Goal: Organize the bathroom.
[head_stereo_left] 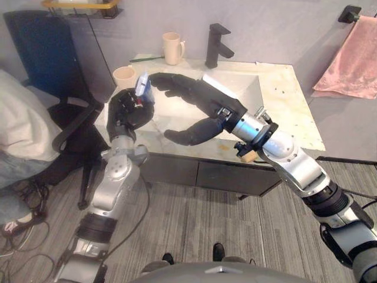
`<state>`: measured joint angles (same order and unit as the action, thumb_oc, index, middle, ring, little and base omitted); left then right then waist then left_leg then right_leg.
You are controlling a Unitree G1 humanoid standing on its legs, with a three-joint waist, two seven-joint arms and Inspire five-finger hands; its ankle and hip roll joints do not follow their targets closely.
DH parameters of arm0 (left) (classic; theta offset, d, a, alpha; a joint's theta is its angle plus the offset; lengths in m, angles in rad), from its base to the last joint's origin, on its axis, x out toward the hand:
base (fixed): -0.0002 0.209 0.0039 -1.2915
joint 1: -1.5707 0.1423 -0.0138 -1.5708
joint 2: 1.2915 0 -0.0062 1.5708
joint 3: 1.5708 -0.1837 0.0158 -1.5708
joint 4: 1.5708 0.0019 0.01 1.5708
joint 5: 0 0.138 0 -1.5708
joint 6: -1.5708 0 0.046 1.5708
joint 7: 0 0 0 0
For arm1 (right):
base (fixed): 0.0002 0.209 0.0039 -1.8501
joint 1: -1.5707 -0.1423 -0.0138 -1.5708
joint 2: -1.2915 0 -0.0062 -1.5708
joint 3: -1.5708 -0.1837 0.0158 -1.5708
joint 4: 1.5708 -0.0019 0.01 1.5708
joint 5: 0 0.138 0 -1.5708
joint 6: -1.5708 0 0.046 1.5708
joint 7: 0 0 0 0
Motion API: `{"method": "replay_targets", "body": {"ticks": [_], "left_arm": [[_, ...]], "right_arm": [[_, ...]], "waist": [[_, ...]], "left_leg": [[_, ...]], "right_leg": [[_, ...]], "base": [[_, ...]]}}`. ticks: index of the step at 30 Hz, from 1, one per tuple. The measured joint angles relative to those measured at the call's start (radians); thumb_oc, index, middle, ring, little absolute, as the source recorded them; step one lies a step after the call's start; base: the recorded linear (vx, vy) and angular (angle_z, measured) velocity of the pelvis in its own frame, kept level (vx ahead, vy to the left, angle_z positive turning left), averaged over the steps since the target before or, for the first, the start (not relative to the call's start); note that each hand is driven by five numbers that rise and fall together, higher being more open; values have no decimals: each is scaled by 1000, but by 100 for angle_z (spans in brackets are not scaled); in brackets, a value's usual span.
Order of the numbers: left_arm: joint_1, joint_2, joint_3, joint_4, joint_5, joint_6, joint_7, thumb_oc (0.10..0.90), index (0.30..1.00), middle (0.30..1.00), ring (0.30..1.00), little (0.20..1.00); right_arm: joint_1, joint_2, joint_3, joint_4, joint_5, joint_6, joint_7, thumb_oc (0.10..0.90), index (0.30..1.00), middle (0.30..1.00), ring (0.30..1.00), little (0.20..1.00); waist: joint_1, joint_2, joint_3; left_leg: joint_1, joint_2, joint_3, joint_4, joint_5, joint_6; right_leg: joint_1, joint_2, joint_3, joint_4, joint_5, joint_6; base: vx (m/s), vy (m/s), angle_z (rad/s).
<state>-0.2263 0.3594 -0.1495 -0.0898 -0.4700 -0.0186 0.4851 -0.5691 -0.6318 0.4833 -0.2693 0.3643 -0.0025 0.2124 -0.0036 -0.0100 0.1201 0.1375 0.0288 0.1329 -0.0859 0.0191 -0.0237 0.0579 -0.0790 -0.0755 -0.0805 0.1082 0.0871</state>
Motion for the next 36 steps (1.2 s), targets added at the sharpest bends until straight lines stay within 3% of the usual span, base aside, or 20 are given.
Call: {"method": "replay_targets", "body": {"ticks": [10,17,27,36], "left_arm": [[-1,0,2,1,-9,5,12,400,300,300,300,300],[0,0,-3,1,-8,7,13,400,300,300,300,300],[0,0,-37,0,-8,22,30,400,300,300,300,300],[-1,-1,-38,0,-8,26,38,400,300,300,300,300]], "right_arm": [[-66,14,24,39,1,19,-35,800,900,900,900,900],[-85,48,42,71,-8,67,-196,800,900,900,900,900],[-74,101,41,112,-5,90,-283,800,900,900,900,900],[-87,98,69,113,-1,106,-236,800,900,900,900,900]], "waist": [[11,-13,-8],[25,-14,-9],[25,-14,-8],[29,-13,-8]], "left_leg": [[-8,0,-18,0,8,1],[-10,-1,-19,0,10,2],[-13,-1,-21,0,11,2],[-19,-1,-30,0,12,2]], "right_leg": [[0,-3,-17,0,0,0],[-1,-5,-18,0,0,0],[-4,-5,-20,0,0,0],[-4,-6,-28,-5,-1,-1]], "base": [[5,-1,5],[0,0,0],[0,0,0],[7,0,1]]}}
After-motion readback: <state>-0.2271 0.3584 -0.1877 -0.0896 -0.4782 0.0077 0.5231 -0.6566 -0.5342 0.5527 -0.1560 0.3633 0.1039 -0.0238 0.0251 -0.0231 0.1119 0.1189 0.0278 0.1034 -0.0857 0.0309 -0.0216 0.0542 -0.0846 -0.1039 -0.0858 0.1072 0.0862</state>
